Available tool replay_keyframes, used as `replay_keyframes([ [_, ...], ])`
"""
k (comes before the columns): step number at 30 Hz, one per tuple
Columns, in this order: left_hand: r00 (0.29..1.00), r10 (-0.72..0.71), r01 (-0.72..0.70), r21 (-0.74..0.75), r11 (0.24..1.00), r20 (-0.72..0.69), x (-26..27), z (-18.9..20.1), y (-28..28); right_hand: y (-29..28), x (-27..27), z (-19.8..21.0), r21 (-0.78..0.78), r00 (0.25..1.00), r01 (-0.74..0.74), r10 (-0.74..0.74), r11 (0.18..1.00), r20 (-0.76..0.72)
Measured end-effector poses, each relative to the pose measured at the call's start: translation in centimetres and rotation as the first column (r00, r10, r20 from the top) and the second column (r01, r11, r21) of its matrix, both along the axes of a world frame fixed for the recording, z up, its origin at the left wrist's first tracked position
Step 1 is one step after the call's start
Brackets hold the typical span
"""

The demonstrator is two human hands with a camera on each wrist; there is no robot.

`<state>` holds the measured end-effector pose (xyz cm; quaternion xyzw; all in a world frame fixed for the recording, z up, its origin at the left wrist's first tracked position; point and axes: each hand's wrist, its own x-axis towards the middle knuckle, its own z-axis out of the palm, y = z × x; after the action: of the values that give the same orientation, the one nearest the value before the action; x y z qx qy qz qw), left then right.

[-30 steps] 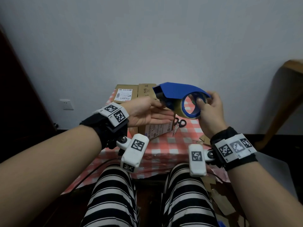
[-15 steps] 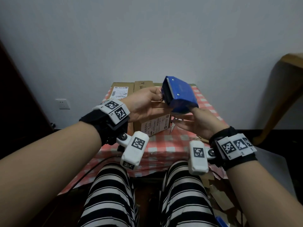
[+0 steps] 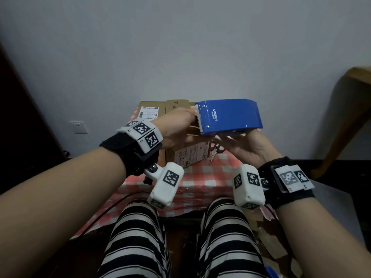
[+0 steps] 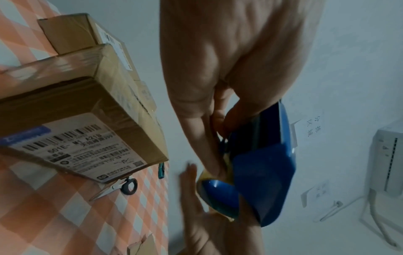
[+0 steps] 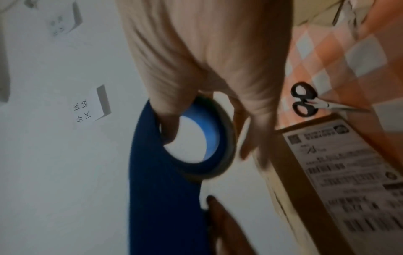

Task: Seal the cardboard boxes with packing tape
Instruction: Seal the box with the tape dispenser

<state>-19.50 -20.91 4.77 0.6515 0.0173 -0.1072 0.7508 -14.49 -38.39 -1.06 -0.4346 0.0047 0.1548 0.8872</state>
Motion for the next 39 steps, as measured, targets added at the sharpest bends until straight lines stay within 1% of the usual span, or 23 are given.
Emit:
replay_keyframes([
  [4, 0.998, -0.057, 0.057, 0.098, 0.994, 0.003, -0.5, -0.2, -0.3, 0.5, 0.8, 0.0, -0.128, 0.987, 0.141, -0.13, 0.982, 0.093],
  [7, 0.997, -0.077, 0.074, 0.164, 0.984, 0.016, -0.6, -0.2, -0.3, 0.5, 1.3, 0.0, -0.183, 0.985, 0.169, -0.162, 0.969, 0.054],
  [10, 0.998, -0.054, 0.048, 0.235, 0.971, 0.02, -0.5, -0.2, -0.4, 0.2, 1.7, -0.1, -0.208, 0.98, 0.196, -0.201, 0.958, 0.0],
  [15, 0.999, -0.044, 0.039, 0.297, 0.954, 0.009, -0.2, -0.1, -0.1, 0.1, 2.0, -0.2, -0.265, 0.958, 0.28, -0.287, 0.923, 0.013],
  [17, 1.0, -0.022, 0.021, 0.308, 0.951, 0.0, 0.0, 0.3, 0.2, 0.0, 2.4, 0.0, -0.252, 0.946, 0.315, -0.323, 0.915, 0.008],
  [21, 0.999, -0.04, 0.041, 0.341, 0.939, -0.009, 0.1, 0.6, 1.1, -0.1, 2.5, 0.4, -0.242, 0.934, 0.354, -0.356, 0.904, 0.034],
  [26, 1.0, -0.019, 0.012, 0.315, 0.949, 0.016, 0.3, 0.6, 1.8, -0.4, 2.5, 0.4, -0.247, 0.92, 0.381, -0.391, 0.891, 0.011],
  [30, 1.0, -0.012, 0.013, 0.296, 0.955, -0.005, 0.3, 0.7, 2.9, -1.2, 2.1, 0.3, -0.271, 0.887, 0.444, -0.462, 0.854, -0.002],
  [32, 1.0, 0.001, 0.002, 0.28, 0.96, -0.009, 0.3, 0.8, 3.3, -1.1, 1.8, 0.2, -0.283, 0.901, 0.422, -0.433, 0.861, 0.028],
  [35, 1.0, 0.02, -0.017, 0.266, 0.964, -0.009, 0.4, 1.2, 3.4, -0.9, 1.6, 0.2, -0.288, 0.951, 0.308, -0.301, 0.907, 0.07],
  [37, 1.0, 0.023, -0.017, 0.28, 0.96, -0.019, 0.5, 1.2, 3.4, -0.5, 1.3, 0.4, -0.244, 0.974, 0.221, -0.204, 0.944, 0.096],
  [39, 0.999, 0.02, -0.01, 0.311, 0.95, -0.029, 0.5, 1.0, 3.3, -0.2, 1.1, 0.8, -0.16, 0.984, 0.176, -0.169, 0.971, 0.059],
])
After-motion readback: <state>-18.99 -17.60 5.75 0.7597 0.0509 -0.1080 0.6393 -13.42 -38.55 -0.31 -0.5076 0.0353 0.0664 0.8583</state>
